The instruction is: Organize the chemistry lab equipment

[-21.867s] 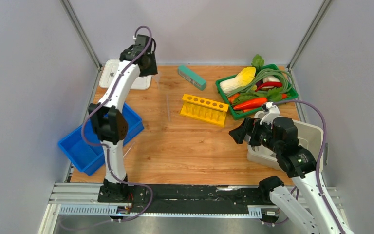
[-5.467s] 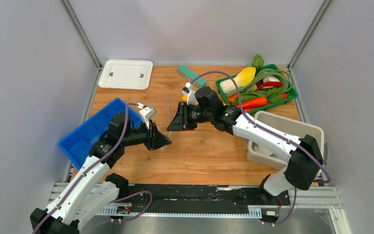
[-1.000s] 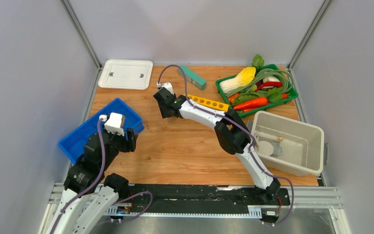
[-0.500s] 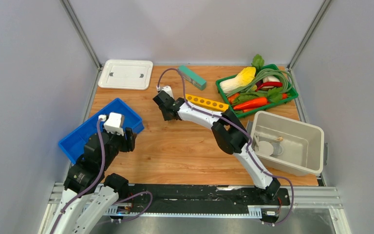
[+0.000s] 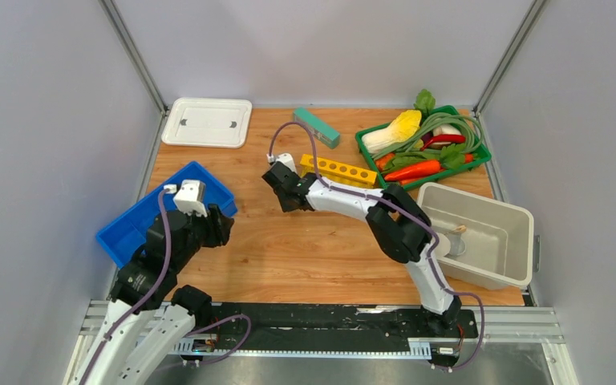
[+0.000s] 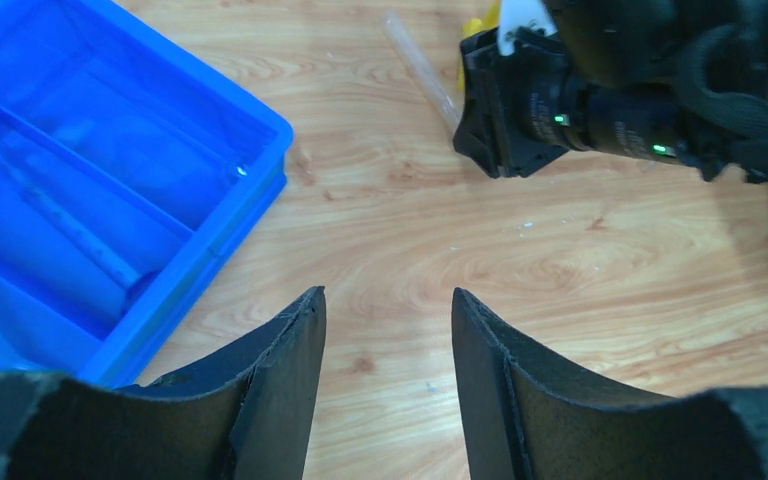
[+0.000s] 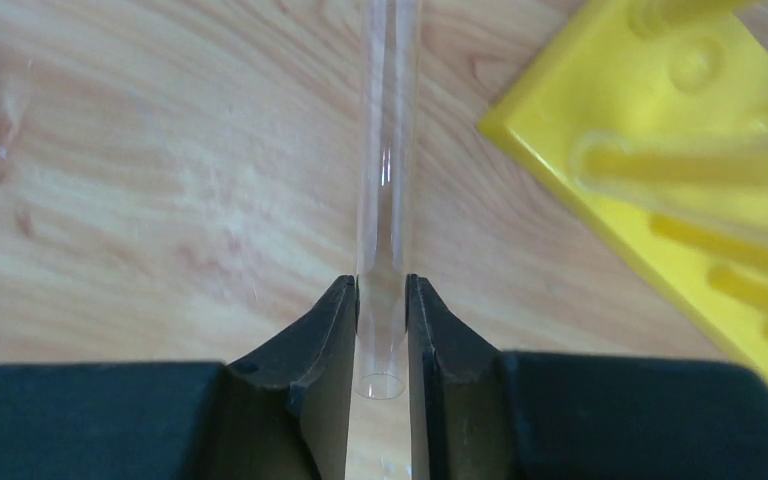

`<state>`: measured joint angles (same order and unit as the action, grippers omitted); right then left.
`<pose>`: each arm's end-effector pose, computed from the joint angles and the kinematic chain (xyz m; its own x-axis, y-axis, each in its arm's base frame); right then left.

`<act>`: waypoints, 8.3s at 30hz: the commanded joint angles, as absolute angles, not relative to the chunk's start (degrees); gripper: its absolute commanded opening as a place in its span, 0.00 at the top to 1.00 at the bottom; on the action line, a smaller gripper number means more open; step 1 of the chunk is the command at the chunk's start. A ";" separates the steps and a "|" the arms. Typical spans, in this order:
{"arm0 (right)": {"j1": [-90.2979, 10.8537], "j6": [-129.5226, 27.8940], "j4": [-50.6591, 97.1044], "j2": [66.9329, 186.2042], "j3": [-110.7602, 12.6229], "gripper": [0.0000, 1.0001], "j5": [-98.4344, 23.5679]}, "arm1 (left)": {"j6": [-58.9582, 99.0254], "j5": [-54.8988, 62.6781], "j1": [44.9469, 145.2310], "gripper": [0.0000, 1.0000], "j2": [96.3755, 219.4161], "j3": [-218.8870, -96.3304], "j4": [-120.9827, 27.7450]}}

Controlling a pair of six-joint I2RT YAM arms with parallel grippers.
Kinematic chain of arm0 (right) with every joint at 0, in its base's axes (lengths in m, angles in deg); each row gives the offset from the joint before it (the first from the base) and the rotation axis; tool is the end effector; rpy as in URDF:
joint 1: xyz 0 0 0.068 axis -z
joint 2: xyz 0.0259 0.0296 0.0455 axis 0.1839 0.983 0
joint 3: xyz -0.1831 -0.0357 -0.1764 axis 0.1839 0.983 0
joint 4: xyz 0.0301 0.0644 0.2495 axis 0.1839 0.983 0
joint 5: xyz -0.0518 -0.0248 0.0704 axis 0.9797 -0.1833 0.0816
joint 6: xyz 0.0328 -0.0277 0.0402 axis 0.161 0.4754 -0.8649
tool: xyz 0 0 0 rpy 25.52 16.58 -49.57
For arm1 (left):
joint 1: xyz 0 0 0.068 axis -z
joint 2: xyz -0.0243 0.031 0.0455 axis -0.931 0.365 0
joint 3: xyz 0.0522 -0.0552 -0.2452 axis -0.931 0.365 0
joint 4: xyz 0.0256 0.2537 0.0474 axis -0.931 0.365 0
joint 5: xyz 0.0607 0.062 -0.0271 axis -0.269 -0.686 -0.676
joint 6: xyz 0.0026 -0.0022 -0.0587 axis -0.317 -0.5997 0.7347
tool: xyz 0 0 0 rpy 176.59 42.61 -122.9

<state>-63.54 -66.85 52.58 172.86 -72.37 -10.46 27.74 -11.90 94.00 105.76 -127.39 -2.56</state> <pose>0.2957 0.3683 0.1499 -0.7247 -0.3517 -0.5925 -0.3983 0.9155 -0.0563 0.1021 -0.0422 0.2999 -0.4414 -0.1528 -0.8842 0.1811 0.9500 -0.2545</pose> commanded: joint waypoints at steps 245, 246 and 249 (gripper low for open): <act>-50.50 -121.78 69.39 143.57 -41.81 0.55 4.05 | 12.06 14.97 98.30 0.24 111.41 -127.98 -8.39; -50.50 -121.96 69.30 144.36 -41.90 0.55 3.87 | 12.06 15.05 98.30 0.24 111.41 -128.07 -8.48; -50.32 -121.78 68.86 146.47 -42.43 0.57 3.43 | 12.06 14.96 98.30 0.24 111.40 -127.98 -8.48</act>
